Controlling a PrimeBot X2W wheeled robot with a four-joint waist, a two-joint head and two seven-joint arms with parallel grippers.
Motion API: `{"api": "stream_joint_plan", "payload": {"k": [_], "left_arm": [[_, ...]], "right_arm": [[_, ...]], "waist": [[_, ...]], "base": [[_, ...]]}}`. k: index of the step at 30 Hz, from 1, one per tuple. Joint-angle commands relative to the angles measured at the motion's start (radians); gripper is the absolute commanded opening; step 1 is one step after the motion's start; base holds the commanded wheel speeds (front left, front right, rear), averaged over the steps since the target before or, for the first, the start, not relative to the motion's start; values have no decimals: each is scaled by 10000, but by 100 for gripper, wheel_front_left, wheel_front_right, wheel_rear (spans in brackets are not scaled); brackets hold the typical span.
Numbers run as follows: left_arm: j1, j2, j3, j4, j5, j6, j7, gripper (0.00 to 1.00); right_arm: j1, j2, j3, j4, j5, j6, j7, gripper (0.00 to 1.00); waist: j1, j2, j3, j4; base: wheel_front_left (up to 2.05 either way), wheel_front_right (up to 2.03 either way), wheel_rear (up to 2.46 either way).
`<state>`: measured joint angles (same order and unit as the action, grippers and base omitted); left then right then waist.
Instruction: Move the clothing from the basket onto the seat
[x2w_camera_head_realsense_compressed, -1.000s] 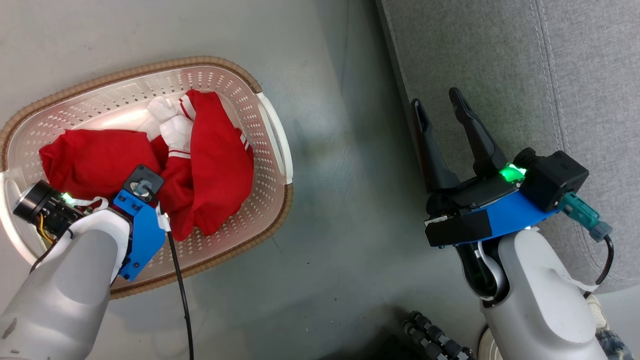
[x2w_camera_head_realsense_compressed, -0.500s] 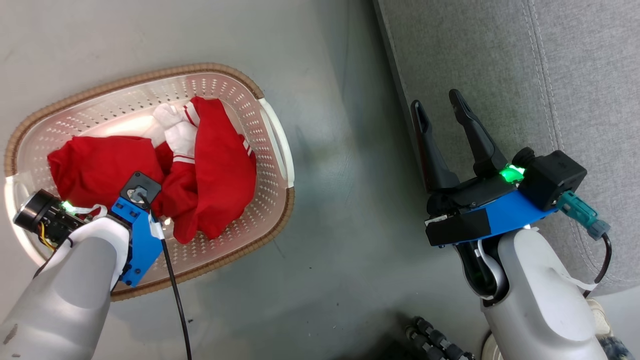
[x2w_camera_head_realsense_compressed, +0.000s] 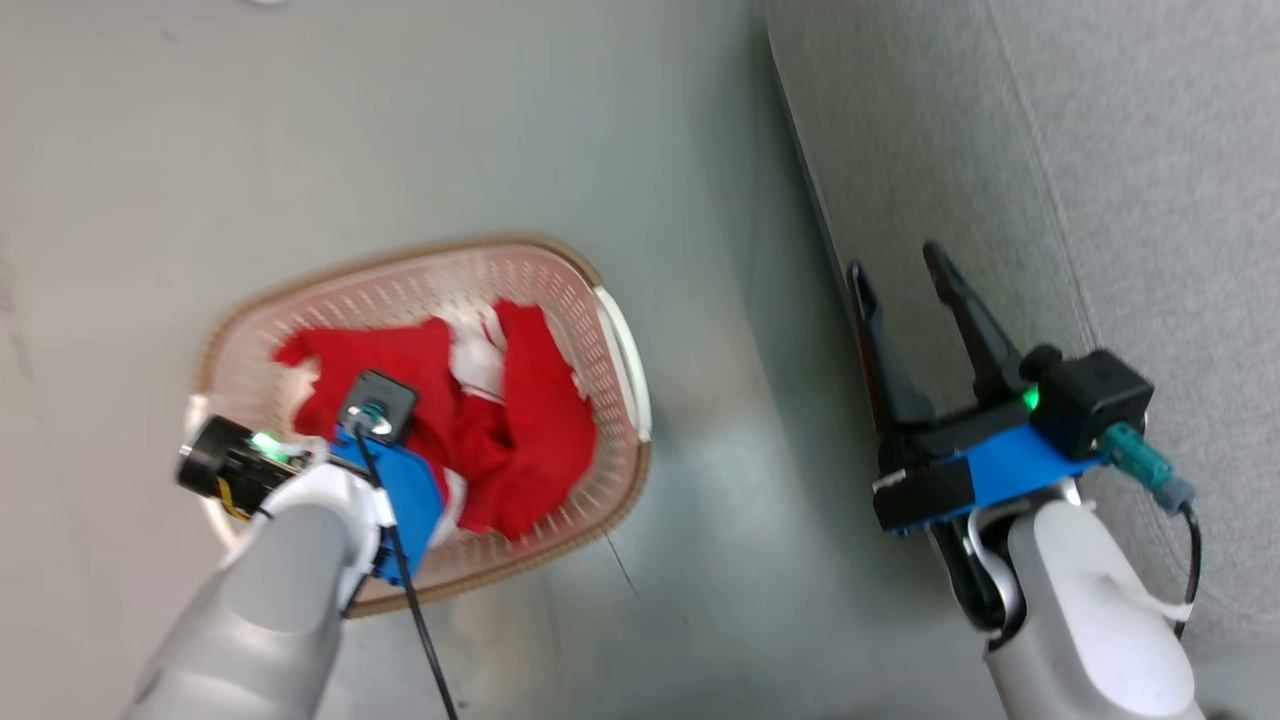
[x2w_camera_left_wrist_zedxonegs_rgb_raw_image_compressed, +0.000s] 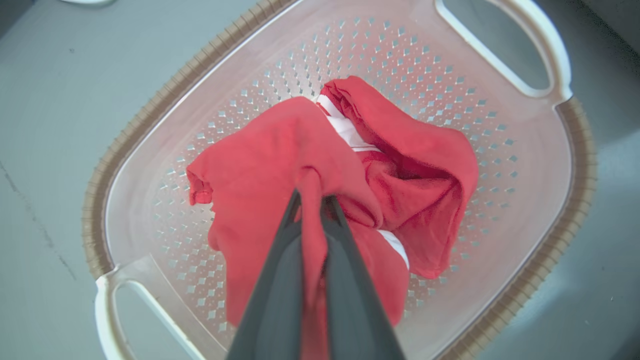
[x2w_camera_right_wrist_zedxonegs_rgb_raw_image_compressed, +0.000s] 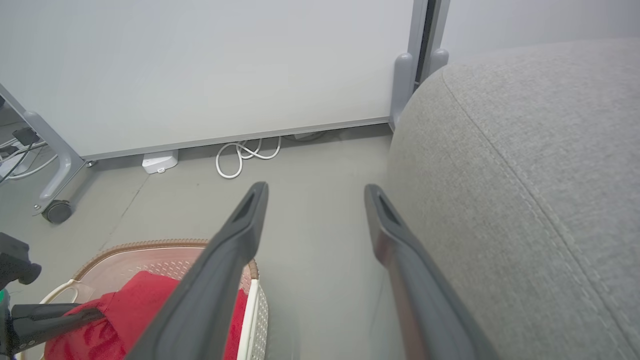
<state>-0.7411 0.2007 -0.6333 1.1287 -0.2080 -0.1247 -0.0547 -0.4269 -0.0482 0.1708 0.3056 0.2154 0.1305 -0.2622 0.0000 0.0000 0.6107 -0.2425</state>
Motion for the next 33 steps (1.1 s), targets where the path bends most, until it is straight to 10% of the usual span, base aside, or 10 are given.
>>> {"api": "stream_joint_plan", "payload": {"k": [1, 12, 33], "left_arm": [[114, -127, -39, 49, -106, -60, -161, 0], [705, -1439, -708, -132, -1343, -60, -1274, 0], [5, -1500, -2995, -3316, -4184, 24, -874, 0]], "right_arm": [[235, -39, -29, 81, -109, 4, -40, 100], [1551, -42, -290, 705, -480, 4, 148, 100], [3232, -38, -204, 169, -301, 4, 978, 100]], "waist": [[0, 0, -1215, 754], [0, 0, -4081, 1956], [0, 0, -6169, 2595]], "base": [[0, 0, 0], [0, 0, 0], [0, 0, 0]]}}
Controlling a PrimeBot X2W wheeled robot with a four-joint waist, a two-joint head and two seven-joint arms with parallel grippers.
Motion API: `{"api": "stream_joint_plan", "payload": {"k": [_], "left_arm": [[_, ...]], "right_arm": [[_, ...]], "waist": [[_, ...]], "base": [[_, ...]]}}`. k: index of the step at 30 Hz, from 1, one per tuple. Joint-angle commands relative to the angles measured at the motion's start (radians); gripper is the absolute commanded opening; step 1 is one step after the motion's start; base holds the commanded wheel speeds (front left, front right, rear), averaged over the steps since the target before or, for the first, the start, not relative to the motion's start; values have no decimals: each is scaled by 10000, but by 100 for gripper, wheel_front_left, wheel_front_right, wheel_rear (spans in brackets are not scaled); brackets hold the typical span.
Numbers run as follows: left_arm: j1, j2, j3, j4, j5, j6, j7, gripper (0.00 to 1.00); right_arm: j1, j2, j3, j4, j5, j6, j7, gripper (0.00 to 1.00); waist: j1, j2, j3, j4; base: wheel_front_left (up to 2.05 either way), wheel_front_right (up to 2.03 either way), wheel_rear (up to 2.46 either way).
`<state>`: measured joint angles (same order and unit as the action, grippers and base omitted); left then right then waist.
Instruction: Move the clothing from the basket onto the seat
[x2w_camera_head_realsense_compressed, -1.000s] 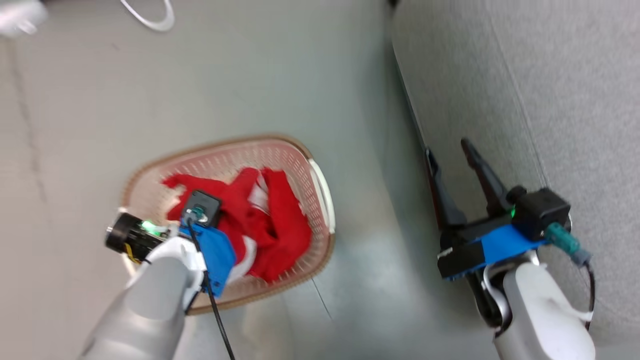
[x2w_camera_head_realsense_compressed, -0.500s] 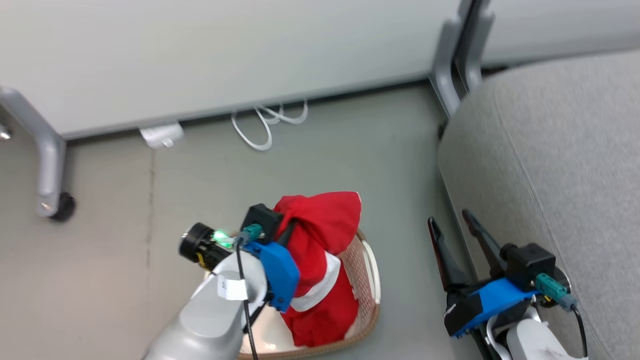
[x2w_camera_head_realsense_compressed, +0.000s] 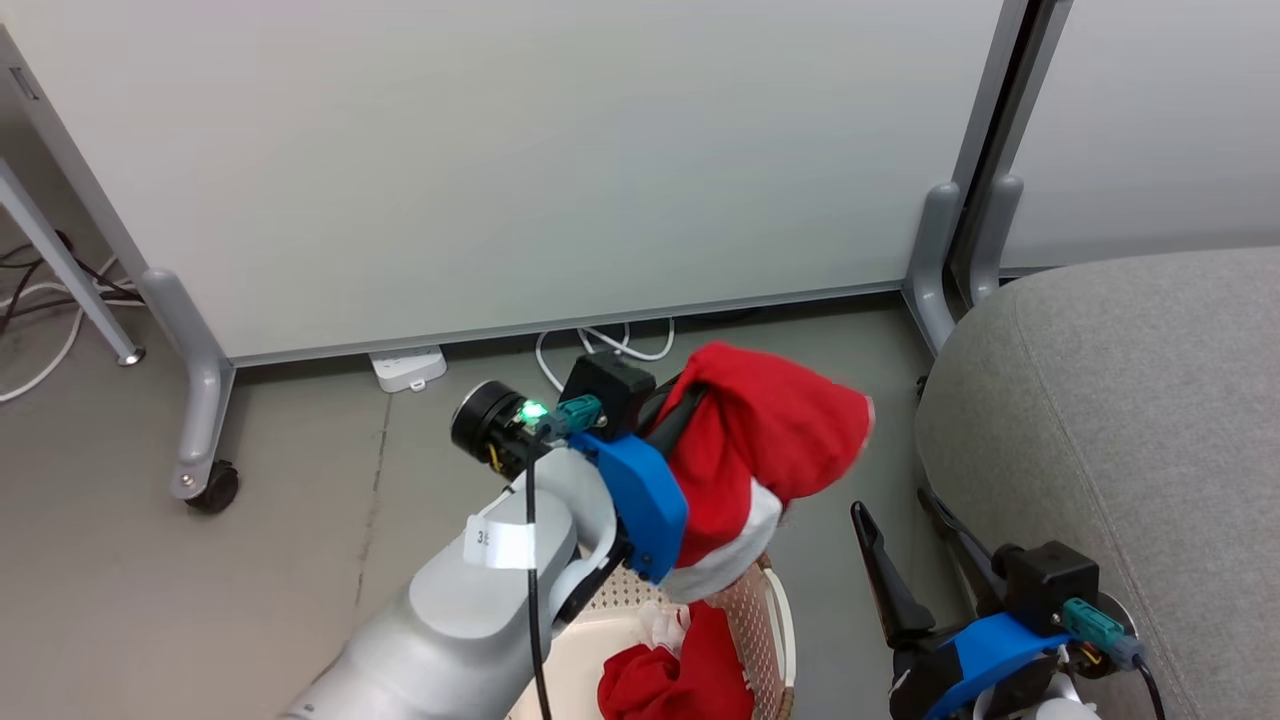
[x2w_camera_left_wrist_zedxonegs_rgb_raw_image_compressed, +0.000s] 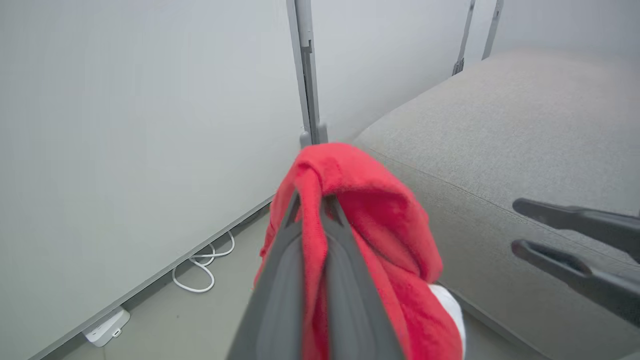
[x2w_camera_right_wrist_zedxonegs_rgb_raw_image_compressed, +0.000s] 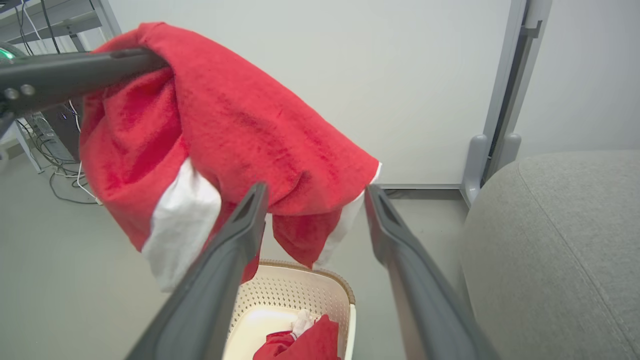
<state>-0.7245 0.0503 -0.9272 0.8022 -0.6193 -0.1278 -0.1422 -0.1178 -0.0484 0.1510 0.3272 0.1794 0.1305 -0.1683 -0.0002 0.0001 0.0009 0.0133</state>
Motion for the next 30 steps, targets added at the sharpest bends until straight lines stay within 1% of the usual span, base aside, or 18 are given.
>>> {"api": "stream_joint_plan", "payload": {"k": [1, 8, 18, 24, 30], "left_arm": [[-233, 5, -151, -158, -166, 77, 28, 0], [-714, 2, -835, -638, -827, 306, 166, 0], [-862, 0, -1651, -562, -1493, 564, 4, 0], [-1038, 0, -2043, -724, -1925, 685, -69, 0], [-1226, 2, -2430, -903, -2324, 772, -146, 0]], "right_arm": [[174, -36, -3, -86, 57, 4, 64, 100], [327, -36, 141, -261, 60, 4, 236, 100], [360, -34, 304, -414, 9, 4, 356, 100], [-306, -36, 755, -395, -281, 4, 621, 100], [-1245, -36, 817, 230, -687, 4, 1017, 100]], "waist": [[2, -1, -103, 44], [2, -1, -301, 5], [2, -1, -344, -45], [2, -1, -283, -27], [2, -1, -248, 9]], "base": [[0, 0, 0], [0, 0, 0], [0, 0, 0], [0, 0, 0], [0, 0, 0]]}}
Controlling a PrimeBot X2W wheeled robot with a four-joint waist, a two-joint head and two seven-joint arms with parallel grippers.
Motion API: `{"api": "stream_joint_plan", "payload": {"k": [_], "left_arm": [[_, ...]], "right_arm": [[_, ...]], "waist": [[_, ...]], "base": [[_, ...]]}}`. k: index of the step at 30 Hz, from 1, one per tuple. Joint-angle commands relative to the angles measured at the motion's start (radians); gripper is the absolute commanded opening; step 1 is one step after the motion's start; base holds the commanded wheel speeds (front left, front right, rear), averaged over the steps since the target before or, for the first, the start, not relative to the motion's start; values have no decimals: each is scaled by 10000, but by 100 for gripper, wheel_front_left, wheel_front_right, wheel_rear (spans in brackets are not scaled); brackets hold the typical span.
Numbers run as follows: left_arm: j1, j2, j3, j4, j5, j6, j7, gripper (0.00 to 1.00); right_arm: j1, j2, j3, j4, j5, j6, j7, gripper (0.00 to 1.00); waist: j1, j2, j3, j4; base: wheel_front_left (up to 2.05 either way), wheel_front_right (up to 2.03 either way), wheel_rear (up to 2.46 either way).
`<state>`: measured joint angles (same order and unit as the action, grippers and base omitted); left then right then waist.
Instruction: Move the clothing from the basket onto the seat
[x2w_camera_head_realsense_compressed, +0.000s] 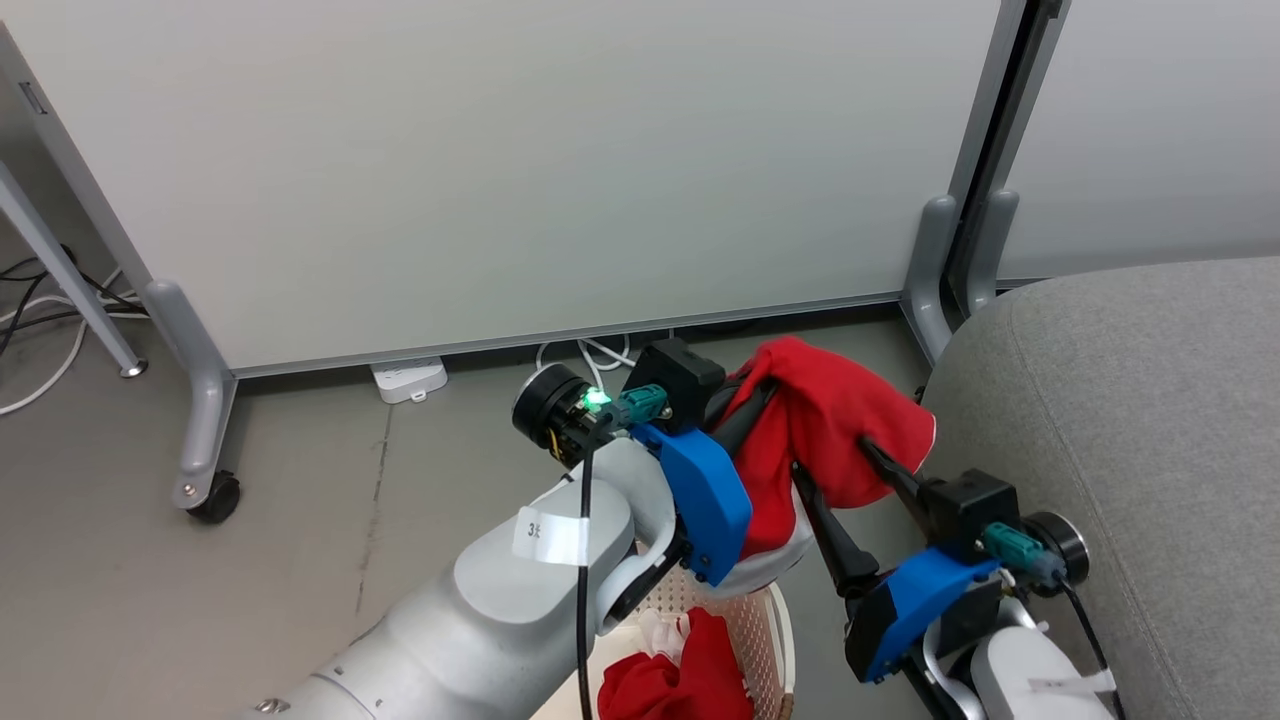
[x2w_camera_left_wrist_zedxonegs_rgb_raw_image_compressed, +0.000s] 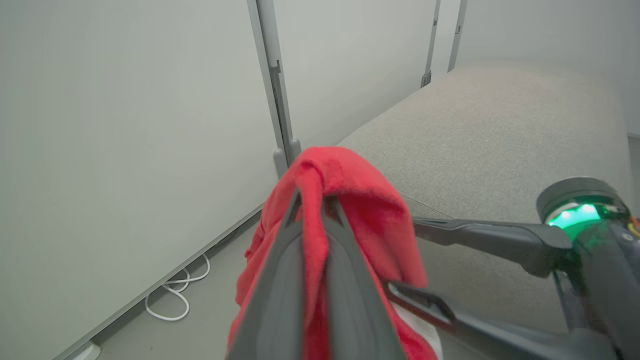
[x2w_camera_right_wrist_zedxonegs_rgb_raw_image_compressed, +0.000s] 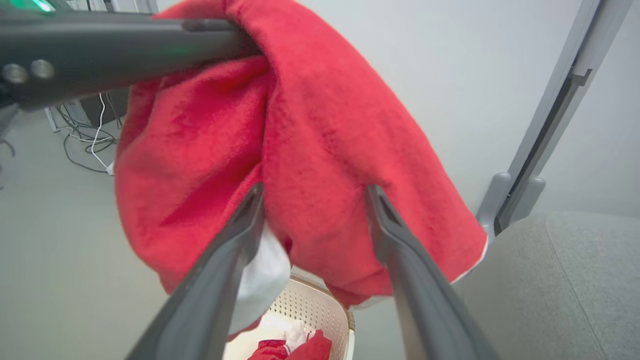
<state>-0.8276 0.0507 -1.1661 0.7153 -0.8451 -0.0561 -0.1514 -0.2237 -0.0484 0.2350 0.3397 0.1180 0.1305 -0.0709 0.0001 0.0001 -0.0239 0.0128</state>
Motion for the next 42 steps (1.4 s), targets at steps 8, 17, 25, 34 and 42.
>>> {"api": "stream_joint_plan", "payload": {"k": [8, 17, 25, 34, 42], "left_arm": [[-419, -2, -541, -381, -549, 127, -140, 0], [-582, -4, -862, -541, -888, 195, -242, 0], [-640, -4, -964, -202, -1052, 267, -411, 0], [-575, -3, -1060, 48, -1196, 214, -453, 0], [-642, -4, -1115, 135, -1235, 201, -549, 0]], "right_arm": [[-1196, -35, 35, 1422, -340, 5, 360, 100], [-2009, -35, 653, 2429, 23, 5, -60, 0], [-2067, -35, 997, 2733, 349, 5, -276, 0], [-2114, -35, 1014, 2872, 458, 5, -385, 0], [-2177, -35, 1069, 2961, 523, 5, -441, 0]], "waist": [[-1, -1, -17, 145], [-1, -1, -100, 173], [-1, -1, -142, 24], [-1, -1, -138, -106], [-1, -1, -112, -160]], "base": [[0, 0, 0], [0, 0, 0], [0, 0, 0], [0, 0, 0], [0, 0, 0]]}}
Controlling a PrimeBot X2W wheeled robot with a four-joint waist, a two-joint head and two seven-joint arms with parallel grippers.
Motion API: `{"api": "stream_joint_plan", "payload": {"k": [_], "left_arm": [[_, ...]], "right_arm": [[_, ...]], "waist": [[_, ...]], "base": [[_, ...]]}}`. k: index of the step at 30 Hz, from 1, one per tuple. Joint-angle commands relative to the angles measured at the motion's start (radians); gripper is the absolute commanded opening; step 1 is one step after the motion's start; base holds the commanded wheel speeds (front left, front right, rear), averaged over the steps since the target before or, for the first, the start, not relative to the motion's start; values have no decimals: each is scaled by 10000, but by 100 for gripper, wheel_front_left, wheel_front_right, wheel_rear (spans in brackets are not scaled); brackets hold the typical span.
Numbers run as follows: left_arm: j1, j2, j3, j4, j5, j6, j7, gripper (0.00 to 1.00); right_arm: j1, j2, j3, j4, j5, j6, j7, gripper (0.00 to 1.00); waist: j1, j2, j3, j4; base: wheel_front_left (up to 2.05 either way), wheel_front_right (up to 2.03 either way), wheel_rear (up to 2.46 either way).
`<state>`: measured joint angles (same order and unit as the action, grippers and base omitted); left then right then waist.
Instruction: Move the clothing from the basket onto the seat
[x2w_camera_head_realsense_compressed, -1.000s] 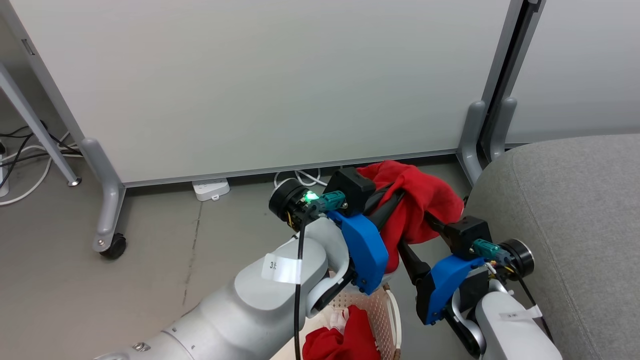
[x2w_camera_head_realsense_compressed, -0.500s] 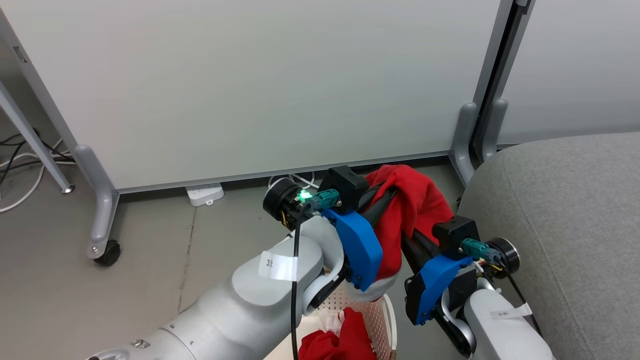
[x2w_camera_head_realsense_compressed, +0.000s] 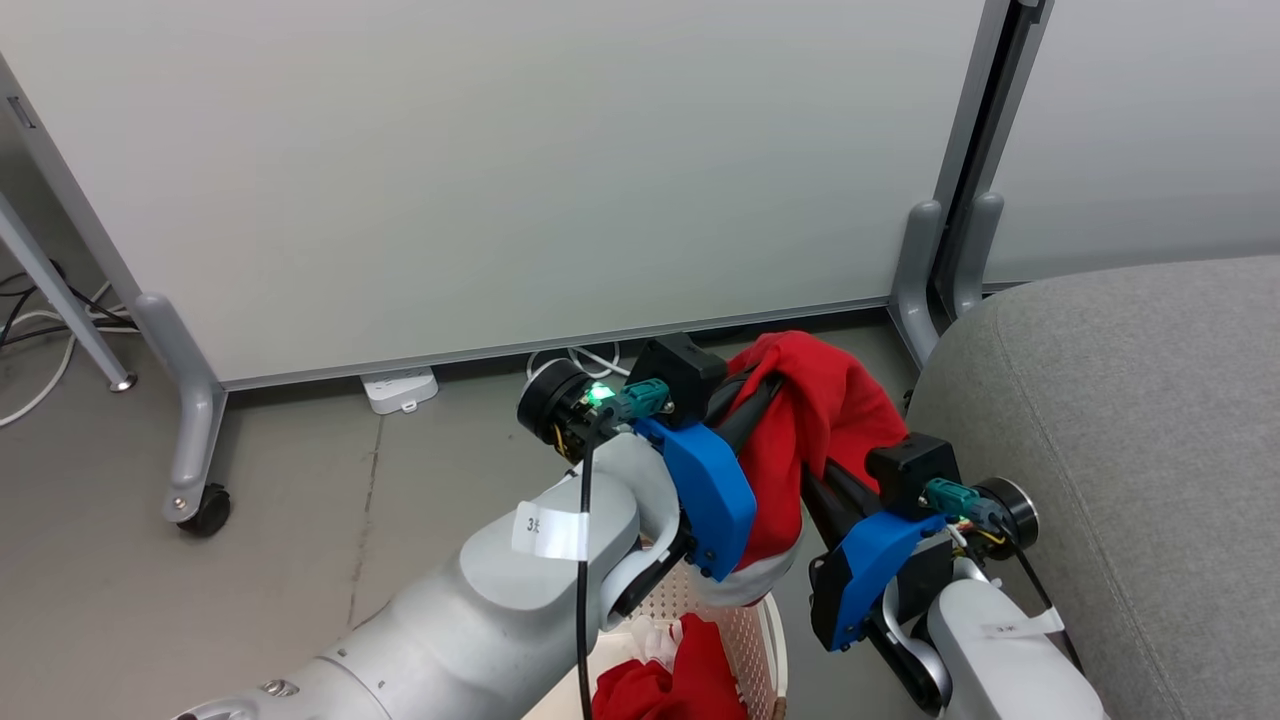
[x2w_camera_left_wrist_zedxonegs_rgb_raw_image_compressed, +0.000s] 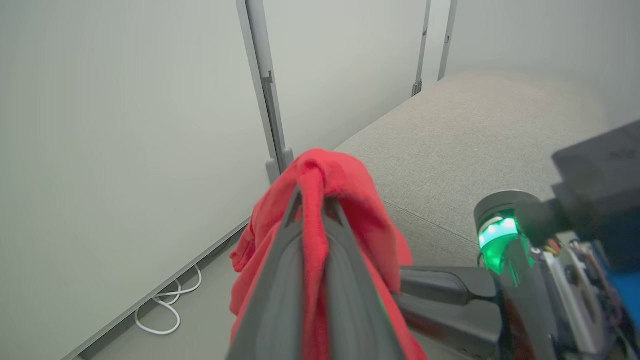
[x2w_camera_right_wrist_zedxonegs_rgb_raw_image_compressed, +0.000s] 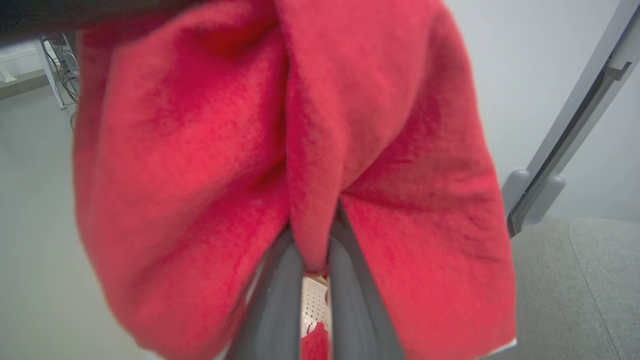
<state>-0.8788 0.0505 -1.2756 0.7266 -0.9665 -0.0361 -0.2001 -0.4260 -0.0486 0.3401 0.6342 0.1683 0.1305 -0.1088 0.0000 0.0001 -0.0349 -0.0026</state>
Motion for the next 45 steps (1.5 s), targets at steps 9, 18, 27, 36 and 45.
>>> {"api": "stream_joint_plan", "payload": {"k": [9, 18, 27, 36, 45], "left_arm": [[9, -3, -44, 41, -260, -56, -51, 0], [11, -1, -63, 23, -323, 12, -131, 100], [916, 228, 577, 107, -293, -22, -630, 100], [3242, 1457, 3561, -2257, 1972, 77, -660, 100], [5808, 1835, 6152, -3724, 4098, -193, -663, 100]], "right_arm": [[-221, -33, 106, 46, 106, 5, -58, 0], [-166, -33, 40, 71, 134, 5, -81, 0], [-210, -33, -48, -57, 155, 5, -164, 0], [-86, -33, -518, -365, -196, 5, -126, 0], [149, -33, -626, -730, -243, 5, -3, 0]], "waist": [[0, -1, 24, -27], [0, -1, 22, -9], [0, -1, 76, -120], [0, -1, 278, -35], [0, -1, 344, -55]], "base": [[0, 0, 0], [0, 0, 0], [0, 0, 0], [0, 0, 0], [0, 0, 0]]}}
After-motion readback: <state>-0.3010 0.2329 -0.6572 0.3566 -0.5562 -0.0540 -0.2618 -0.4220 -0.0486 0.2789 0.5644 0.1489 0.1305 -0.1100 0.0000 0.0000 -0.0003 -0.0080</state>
